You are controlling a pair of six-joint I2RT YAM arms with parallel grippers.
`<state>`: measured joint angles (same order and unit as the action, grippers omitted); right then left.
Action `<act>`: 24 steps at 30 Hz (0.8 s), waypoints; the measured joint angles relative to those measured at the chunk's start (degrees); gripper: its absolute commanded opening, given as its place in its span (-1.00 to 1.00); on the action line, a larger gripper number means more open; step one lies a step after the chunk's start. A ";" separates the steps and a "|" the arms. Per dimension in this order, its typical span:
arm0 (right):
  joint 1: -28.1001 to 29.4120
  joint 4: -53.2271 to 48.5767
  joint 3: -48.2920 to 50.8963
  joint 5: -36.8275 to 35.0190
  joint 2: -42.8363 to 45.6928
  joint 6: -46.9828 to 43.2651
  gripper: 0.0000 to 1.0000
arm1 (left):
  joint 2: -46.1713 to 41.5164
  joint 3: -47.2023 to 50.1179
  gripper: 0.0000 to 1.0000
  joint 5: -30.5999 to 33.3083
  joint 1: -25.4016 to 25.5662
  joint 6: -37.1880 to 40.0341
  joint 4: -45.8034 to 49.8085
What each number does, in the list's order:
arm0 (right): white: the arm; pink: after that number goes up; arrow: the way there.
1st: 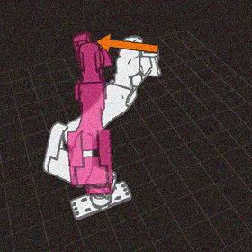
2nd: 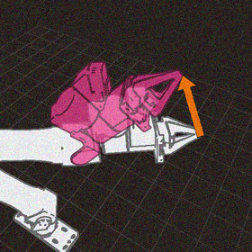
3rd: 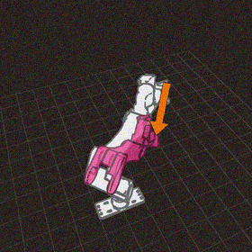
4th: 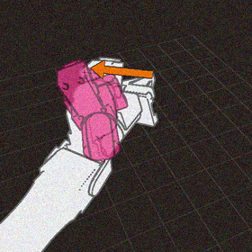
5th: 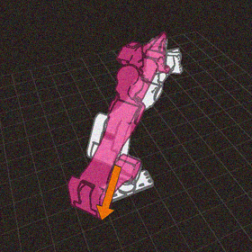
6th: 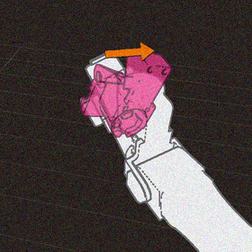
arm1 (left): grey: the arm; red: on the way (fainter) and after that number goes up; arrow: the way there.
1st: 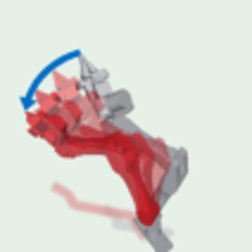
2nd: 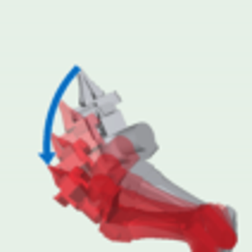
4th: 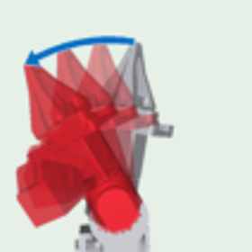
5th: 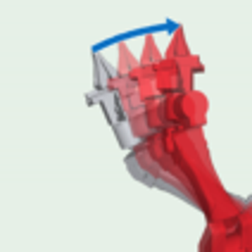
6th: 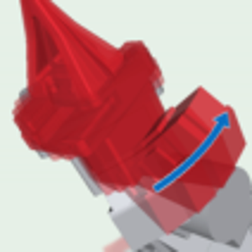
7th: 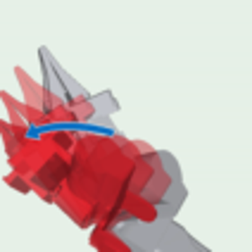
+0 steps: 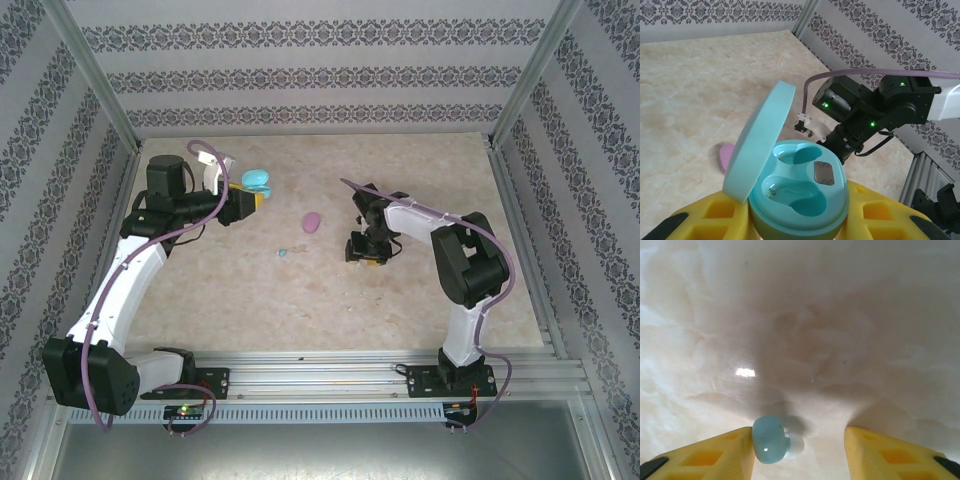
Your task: Insert wireless bluetooth earbuds into charging case
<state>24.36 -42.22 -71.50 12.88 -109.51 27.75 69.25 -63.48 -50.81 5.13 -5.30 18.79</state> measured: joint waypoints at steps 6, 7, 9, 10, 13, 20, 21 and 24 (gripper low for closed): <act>4.17 -6.58 -3.58 -5.68 -0.15 -0.90 0.07 | 0.00 0.00 -0.88 -0.17 0.00 -0.72 -0.42; 5.66 -7.37 -5.20 -6.12 -0.37 -1.16 0.07 | 0.00 0.00 -0.88 -0.17 0.00 -0.83 -0.59; 7.89 -5.49 -6.62 -4.33 -0.28 -1.03 0.06 | 0.00 0.00 -0.89 -0.17 0.00 -1.07 -0.94; 8.46 -3.30 -5.99 -2.34 0.02 -0.39 0.03 | 0.00 0.00 -0.89 -0.17 0.00 -1.18 -1.11; 6.45 3.50 -0.20 3.15 1.03 3.02 0.01 | 0.00 0.00 -0.88 -0.17 0.00 -1.22 -1.27; 2.01 4.15 2.19 5.88 0.85 4.24 0.02 | 0.02 0.00 -0.88 -0.17 0.00 -1.20 -1.25; 2.05 4.13 2.19 5.68 0.96 4.22 0.00 | 0.02 0.00 -0.88 -0.17 0.00 -1.20 -1.27; 2.10 4.15 2.19 5.40 1.03 3.91 -0.23 | 0.04 0.00 -0.89 -0.39 0.00 -1.20 -1.27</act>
<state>26.46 -38.06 -69.32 18.28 -108.49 31.66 69.30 -63.48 -51.20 5.13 -6.50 17.52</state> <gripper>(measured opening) 0.448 0.345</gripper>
